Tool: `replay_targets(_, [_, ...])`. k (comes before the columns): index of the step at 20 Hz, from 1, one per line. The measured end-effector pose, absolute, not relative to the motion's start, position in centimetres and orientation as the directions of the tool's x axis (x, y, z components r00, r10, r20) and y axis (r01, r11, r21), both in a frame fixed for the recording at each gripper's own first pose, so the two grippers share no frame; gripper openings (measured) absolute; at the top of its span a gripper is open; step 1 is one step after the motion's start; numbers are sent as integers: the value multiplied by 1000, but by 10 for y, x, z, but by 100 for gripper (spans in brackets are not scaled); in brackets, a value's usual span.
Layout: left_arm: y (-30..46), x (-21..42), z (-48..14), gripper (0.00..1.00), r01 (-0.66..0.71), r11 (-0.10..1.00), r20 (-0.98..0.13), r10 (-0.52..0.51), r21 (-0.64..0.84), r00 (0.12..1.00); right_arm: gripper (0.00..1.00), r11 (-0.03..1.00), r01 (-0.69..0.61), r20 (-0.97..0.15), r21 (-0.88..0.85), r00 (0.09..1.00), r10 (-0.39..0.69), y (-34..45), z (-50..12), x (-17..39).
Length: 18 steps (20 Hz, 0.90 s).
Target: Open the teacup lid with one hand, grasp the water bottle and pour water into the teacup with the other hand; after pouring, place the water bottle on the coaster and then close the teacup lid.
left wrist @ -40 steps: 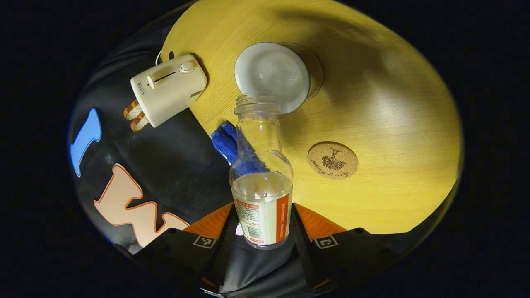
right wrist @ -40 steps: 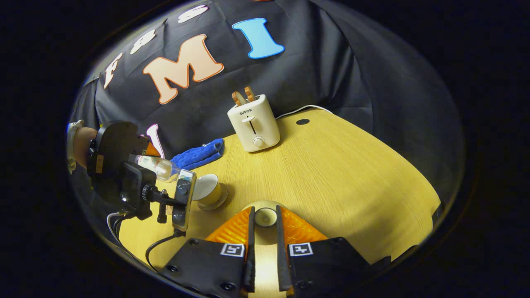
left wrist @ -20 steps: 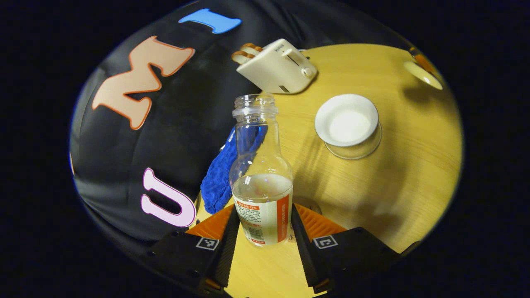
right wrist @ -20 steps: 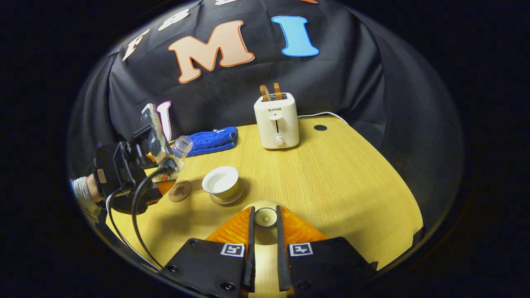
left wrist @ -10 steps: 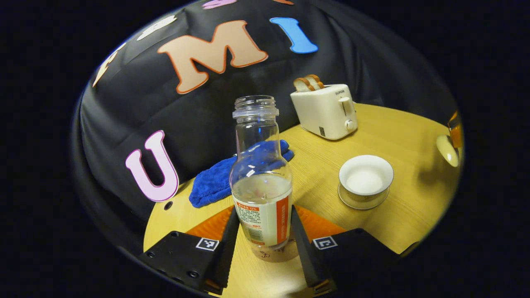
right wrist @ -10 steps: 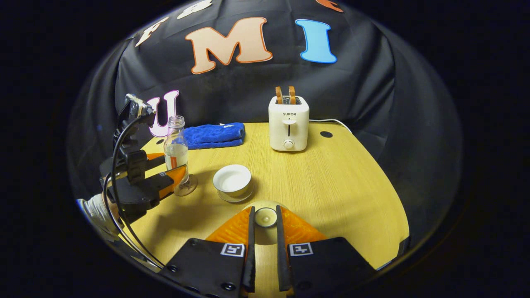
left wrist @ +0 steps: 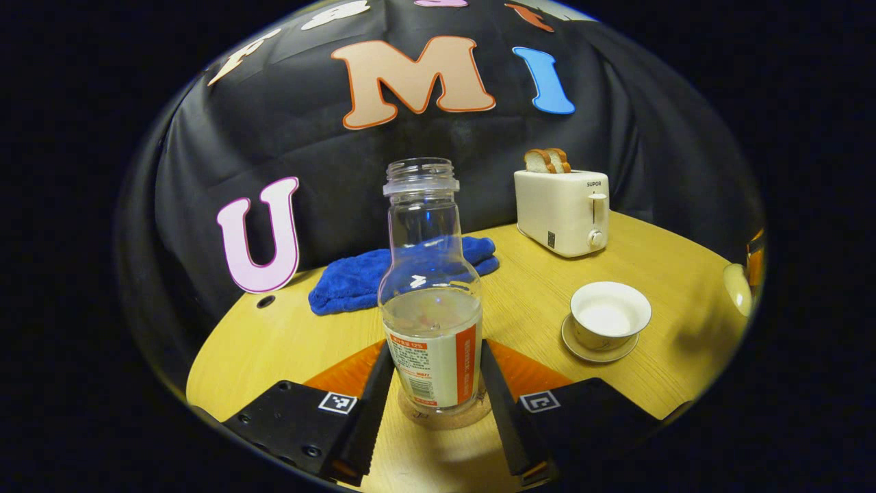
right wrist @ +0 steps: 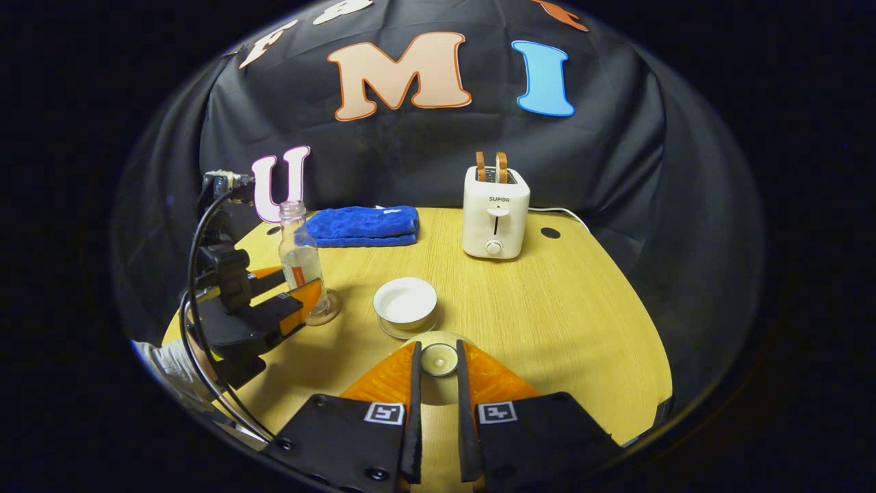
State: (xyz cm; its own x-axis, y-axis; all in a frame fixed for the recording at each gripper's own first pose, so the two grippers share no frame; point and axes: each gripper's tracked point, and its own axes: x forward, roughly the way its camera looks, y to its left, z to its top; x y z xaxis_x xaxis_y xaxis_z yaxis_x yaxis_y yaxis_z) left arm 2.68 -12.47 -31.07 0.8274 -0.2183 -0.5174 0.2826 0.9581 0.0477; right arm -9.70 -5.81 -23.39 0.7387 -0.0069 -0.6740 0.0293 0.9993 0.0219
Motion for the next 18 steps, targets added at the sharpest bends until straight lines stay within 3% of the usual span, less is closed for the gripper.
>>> replay_targets(4, [-122,23,-311,72,267,963,-510,-218,24,832,22,1000,12,-675,17,737,3,-53,-234,-92])
replay_targets(10, [-116,12,-321,74,266,963,-552,-207,28,807,25,1000,-22,-653,20,757,30,-45,-226,-75])
replay_targets(14, [-112,2,-310,95,272,960,-540,-197,62,818,22,999,-28,-636,36,770,44,-42,-226,-58])
replay_targets(18, [-103,-15,-297,98,277,957,-536,-189,89,823,25,998,-25,-625,60,779,57,-39,-232,-39])
